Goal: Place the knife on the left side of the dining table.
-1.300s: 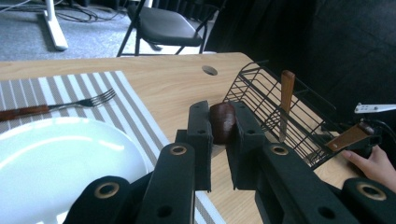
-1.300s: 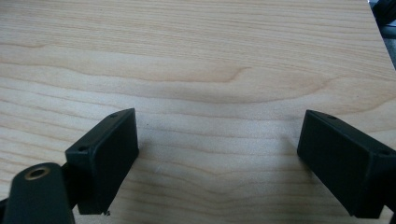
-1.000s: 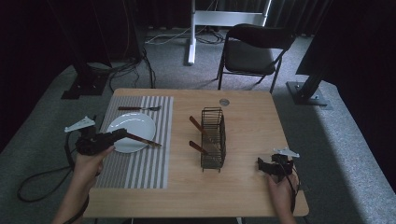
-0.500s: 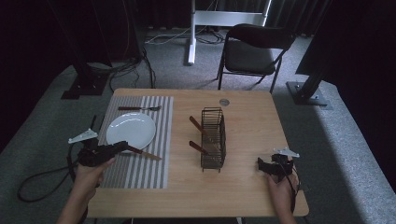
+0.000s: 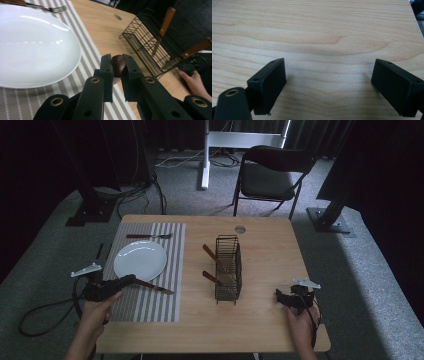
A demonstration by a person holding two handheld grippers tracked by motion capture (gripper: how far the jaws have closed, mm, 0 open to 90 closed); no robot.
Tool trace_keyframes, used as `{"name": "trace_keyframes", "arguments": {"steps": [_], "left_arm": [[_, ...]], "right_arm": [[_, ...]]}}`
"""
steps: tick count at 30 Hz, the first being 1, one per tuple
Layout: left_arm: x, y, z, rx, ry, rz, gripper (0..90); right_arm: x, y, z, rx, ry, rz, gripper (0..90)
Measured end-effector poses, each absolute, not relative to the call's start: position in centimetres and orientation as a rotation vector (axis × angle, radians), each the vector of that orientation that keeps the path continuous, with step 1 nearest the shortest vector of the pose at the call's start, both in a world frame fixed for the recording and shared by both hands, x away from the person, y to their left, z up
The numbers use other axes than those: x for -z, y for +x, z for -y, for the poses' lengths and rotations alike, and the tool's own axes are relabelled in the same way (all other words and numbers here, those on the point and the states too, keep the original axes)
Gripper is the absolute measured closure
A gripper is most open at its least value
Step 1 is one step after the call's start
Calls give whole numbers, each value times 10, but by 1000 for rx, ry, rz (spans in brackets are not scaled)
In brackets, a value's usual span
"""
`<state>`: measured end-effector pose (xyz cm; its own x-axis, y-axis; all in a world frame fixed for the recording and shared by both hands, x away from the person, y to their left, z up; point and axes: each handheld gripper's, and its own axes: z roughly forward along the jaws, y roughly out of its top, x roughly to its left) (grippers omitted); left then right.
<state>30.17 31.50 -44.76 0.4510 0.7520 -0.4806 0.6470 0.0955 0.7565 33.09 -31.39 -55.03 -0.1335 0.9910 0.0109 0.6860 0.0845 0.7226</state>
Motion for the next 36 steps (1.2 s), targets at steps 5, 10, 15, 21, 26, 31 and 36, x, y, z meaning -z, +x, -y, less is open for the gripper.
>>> {"name": "trace_keyframes", "arguments": {"steps": [5, 10, 15, 21, 26, 31, 36], "left_arm": [[455, 300, -320, -161, 1604, -1316, 746], [465, 300, -326, -192, 1607, -1374, 699], [477, 301, -331, -210, 1611, -1434, 637], [490, 305, -336, -210, 1597, -1492, 583], [501, 309, -342, -185, 1568, -1554, 539], [510, 311, -344, -184, 1572, -1597, 496], [517, 313, -344, -206, 1589, -1635, 445]], "right_arm": [[550, 331, 314, -813, 1650, -1876, 117], [550, 331, 314, -814, 1650, -1875, 118], [550, 331, 314, -813, 1650, -1875, 118], [550, 331, 314, -814, 1650, -1875, 118], [550, 331, 314, -814, 1651, -1875, 118], [550, 331, 314, -813, 1650, -1875, 118], [550, 331, 314, -813, 1650, -1875, 118]]}}
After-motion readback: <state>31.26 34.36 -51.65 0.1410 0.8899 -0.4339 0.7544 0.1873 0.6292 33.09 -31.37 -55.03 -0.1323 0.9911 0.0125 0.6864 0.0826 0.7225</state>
